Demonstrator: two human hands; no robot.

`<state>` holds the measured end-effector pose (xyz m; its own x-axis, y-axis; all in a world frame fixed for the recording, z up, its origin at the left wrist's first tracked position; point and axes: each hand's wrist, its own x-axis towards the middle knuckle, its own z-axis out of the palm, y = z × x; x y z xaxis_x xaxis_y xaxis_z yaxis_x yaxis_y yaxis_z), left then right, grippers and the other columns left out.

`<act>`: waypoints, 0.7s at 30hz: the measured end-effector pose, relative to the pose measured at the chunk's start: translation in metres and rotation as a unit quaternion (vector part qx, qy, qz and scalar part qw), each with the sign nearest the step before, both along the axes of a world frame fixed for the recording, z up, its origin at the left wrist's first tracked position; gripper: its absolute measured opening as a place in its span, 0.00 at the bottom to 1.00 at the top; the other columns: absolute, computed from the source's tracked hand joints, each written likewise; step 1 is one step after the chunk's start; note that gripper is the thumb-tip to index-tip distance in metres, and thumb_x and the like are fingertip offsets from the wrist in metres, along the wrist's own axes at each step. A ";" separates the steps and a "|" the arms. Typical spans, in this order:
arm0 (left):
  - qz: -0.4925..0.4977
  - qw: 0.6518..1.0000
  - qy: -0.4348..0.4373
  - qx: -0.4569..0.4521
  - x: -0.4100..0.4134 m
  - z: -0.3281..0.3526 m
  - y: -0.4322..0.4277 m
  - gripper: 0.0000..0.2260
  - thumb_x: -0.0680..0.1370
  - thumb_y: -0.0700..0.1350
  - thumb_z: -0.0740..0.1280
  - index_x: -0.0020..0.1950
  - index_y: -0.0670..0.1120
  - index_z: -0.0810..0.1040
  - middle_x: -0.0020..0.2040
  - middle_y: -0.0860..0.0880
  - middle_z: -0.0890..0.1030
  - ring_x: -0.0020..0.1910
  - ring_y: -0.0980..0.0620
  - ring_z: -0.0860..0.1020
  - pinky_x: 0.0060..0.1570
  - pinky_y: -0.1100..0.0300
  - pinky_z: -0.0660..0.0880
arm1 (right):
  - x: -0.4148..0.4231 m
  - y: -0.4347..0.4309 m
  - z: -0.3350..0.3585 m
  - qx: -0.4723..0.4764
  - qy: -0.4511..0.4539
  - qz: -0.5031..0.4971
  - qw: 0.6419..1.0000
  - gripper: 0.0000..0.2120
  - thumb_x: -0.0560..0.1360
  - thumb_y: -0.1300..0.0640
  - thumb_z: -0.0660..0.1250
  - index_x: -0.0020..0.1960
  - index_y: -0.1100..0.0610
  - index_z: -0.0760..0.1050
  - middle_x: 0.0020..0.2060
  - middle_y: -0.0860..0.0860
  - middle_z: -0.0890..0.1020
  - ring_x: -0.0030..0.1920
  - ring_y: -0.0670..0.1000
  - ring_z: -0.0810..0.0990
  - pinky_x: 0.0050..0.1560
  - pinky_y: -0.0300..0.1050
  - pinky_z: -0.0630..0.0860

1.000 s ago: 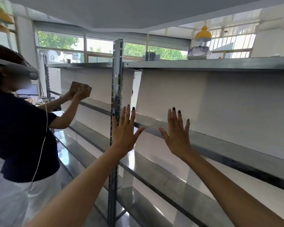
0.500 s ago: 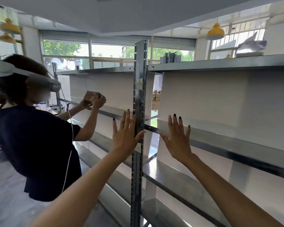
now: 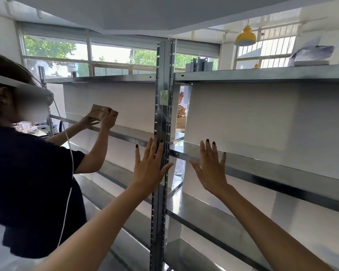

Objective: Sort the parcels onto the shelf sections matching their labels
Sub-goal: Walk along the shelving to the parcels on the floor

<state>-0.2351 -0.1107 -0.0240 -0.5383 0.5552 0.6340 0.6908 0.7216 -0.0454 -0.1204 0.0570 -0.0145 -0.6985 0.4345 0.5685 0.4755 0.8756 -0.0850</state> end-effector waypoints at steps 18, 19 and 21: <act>-0.014 0.998 -0.020 0.065 -0.083 0.004 0.068 0.31 0.75 0.65 0.34 0.74 0.53 0.33 0.76 0.49 0.34 0.76 0.48 0.34 0.73 0.41 0.36 | -0.075 0.068 0.003 -0.020 -0.012 0.013 1.000 0.36 0.75 0.35 0.40 0.77 0.52 0.38 0.77 0.52 0.42 0.77 0.54 0.40 0.73 0.60 0.38; -0.018 0.997 -0.027 0.074 -0.086 -0.001 0.070 0.30 0.76 0.65 0.36 0.75 0.54 0.33 0.77 0.49 0.35 0.76 0.48 0.35 0.73 0.41 0.37 | -0.079 0.068 0.001 -0.019 -0.016 0.020 1.000 0.37 0.73 0.35 0.39 0.77 0.52 0.38 0.77 0.52 0.42 0.77 0.54 0.40 0.73 0.61 0.38; -0.023 0.996 -0.027 0.080 -0.098 -0.007 0.073 0.31 0.77 0.65 0.38 0.75 0.55 0.33 0.78 0.50 0.36 0.76 0.48 0.36 0.73 0.40 0.38 | -0.087 0.071 0.000 -0.027 -0.011 0.036 0.999 0.37 0.73 0.35 0.39 0.77 0.51 0.38 0.77 0.51 0.41 0.77 0.54 0.40 0.73 0.60 0.39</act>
